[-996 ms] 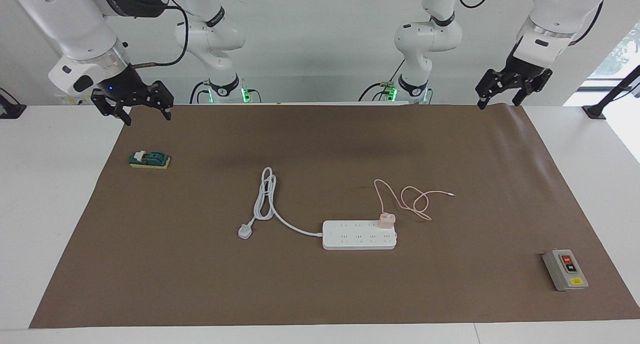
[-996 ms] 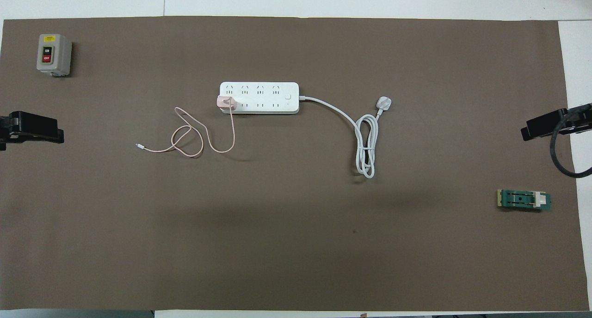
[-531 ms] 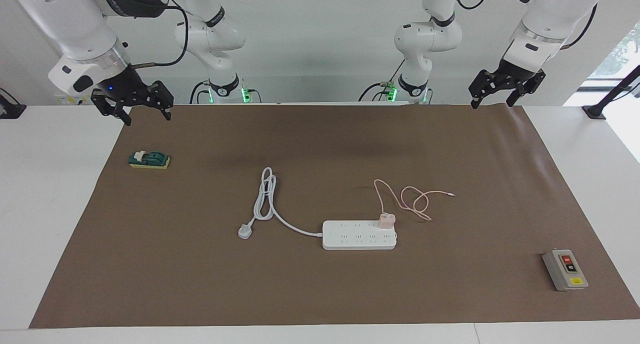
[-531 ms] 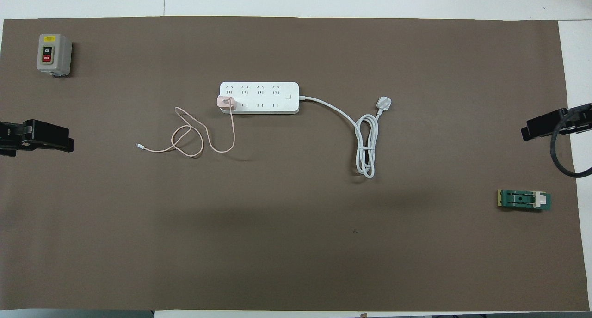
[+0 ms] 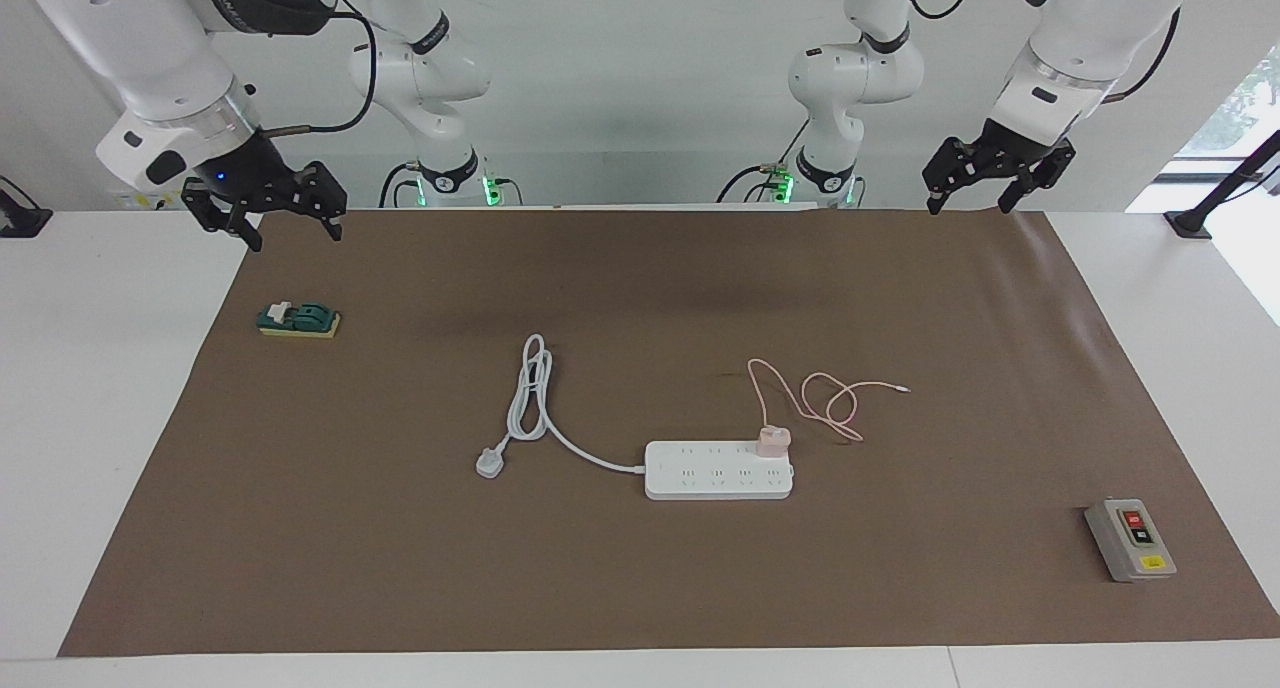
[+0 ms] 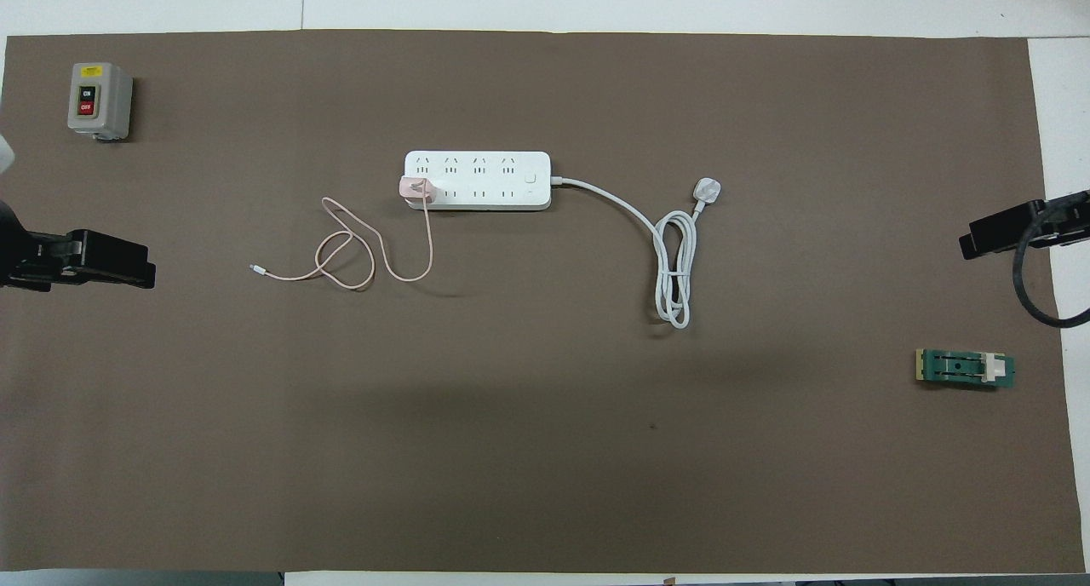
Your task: Plug charger into power strip
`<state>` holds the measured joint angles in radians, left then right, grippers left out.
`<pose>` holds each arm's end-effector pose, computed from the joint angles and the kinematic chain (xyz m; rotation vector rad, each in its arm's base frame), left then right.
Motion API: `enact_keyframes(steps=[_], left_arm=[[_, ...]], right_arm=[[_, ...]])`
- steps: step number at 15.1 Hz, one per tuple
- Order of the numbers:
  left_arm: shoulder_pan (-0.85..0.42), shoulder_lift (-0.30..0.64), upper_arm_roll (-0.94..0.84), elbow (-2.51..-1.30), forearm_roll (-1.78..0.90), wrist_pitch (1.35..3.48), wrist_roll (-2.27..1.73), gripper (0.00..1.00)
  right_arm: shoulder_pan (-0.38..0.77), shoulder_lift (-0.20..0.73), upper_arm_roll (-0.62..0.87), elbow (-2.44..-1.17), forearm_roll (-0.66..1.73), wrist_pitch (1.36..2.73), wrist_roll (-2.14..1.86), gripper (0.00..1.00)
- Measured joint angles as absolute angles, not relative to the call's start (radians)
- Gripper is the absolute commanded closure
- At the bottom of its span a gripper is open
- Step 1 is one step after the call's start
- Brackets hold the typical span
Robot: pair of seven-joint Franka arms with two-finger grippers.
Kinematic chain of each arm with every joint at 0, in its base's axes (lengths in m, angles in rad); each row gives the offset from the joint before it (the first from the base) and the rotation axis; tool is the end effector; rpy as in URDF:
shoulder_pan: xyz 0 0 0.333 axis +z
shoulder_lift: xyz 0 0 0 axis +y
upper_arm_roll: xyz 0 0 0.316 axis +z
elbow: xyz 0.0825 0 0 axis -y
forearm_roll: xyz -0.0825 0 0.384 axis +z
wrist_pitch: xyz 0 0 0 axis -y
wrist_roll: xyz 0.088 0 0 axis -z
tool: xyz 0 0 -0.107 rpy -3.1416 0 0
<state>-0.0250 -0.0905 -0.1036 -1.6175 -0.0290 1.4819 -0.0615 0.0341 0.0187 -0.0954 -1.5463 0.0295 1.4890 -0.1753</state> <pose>0.5118 -0.0722 0.6433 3.1237 -0.1068 -0.0738 0.5507 -0.0299 0.6188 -3.0980 -0.1787 0.1119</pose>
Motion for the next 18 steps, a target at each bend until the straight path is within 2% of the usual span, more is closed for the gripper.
enact_keyframes(steps=[18], left_arm=[[-0.04, -0.117, -0.106, -1.671, -0.029, 1.494, -0.025, 0.0]], right_arm=[[0.034, 0.019, -0.095, -1.546, 0.03, 1.489, -0.175, 0.0]])
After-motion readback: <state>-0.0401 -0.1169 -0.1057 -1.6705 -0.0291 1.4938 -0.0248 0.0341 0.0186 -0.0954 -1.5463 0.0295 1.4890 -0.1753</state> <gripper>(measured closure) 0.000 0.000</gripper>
